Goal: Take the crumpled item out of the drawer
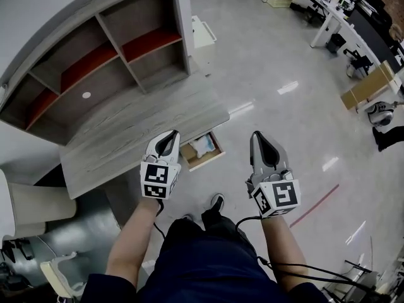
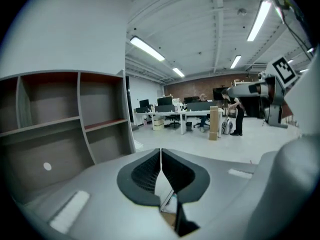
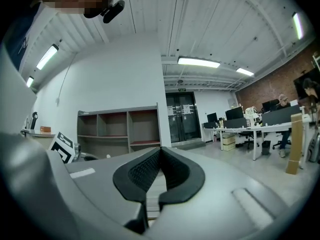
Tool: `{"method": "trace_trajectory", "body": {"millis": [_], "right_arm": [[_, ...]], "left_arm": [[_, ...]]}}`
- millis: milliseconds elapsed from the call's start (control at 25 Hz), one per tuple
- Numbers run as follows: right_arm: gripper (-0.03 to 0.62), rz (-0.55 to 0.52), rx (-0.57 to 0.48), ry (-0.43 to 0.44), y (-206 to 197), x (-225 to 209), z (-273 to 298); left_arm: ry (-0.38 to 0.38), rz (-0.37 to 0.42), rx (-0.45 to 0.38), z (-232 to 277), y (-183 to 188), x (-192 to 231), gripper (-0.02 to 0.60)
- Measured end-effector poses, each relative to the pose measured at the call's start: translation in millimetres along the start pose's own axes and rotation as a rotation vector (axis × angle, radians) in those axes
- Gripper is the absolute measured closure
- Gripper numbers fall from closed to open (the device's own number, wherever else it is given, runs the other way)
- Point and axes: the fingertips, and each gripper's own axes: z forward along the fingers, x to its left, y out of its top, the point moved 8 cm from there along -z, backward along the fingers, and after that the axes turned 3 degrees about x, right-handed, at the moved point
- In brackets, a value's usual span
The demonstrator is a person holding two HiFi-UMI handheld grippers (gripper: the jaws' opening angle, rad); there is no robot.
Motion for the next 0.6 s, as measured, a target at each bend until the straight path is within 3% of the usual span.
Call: {"method": "trace_trajectory", "body": {"millis": [160,600], "right_arm": [[0.588,0.023,0.029,-0.010,-8.8,-17.0,4.9],[0.588,0.090,0.138,-0.102,-51.0,-47.0,12.1]], "left_arm": [[-0.043,0.035,0.127,34.6,-31.9,-11.0,0.572],[-0.351,0.251,0.473,130.4,-131.7,-55.5,0.569]]}}
